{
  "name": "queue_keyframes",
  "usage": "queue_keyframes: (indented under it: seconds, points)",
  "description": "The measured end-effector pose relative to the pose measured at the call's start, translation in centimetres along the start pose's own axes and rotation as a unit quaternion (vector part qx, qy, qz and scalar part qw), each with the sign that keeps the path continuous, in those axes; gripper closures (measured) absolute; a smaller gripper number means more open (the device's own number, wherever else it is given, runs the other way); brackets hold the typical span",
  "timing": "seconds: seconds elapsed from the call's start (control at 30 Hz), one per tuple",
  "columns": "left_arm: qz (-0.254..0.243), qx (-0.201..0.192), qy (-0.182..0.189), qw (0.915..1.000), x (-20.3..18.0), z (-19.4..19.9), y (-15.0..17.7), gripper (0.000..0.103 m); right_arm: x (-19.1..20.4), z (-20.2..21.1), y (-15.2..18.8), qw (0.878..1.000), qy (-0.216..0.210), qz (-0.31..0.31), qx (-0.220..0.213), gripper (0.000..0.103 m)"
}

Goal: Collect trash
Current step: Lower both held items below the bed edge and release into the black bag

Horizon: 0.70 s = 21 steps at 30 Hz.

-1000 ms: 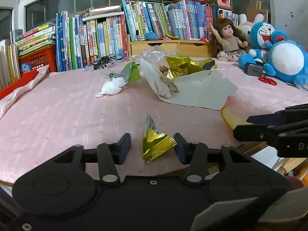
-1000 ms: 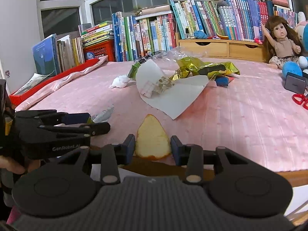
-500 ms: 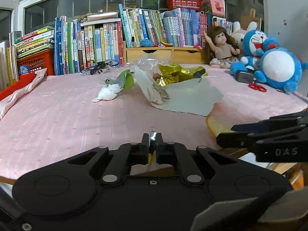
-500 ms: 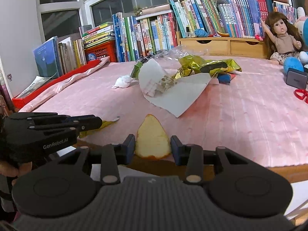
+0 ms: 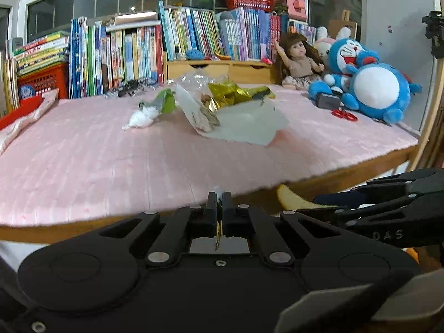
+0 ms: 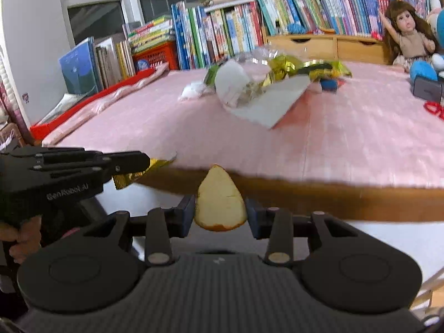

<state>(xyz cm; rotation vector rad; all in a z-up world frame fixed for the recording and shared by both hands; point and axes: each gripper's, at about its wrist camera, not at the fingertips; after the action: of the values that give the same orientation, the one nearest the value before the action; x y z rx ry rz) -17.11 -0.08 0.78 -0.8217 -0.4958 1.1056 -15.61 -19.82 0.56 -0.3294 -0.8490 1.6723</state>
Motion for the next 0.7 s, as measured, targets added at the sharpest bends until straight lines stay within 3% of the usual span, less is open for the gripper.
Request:
queue_keyframes:
  seconds: [0.33,0.53,0.7]
  points:
    - [0.012,0.095,0.012,0.9954,-0.5,-1.6,4.3,0.1,-0.7,-2.6,3.6,0.997,0.004,-0.028,0.076,0.058]
    - [0.036,0.173,0.012,0.9842,0.1,-5.9,6.9,0.1,-1.3,-5.7,6.2,0.989,-0.002,-0.053,0.136,0.058]
    - [0.057,0.217,0.008,0.9744,0.6,-8.8,8.5,0.099,-1.6,-7.3,7.2,0.986,0.001,-0.065,0.156,0.058]
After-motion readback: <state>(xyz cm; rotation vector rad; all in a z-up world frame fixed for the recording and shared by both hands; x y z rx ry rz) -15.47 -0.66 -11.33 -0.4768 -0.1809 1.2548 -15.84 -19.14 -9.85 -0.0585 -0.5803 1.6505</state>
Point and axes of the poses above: each gripper's, at about its wrist camera, not at the fingertips, and z roughly against the way its jaws point, x to its left, y to its underside, and after that the axes turned 8 degrees about x, right-handed
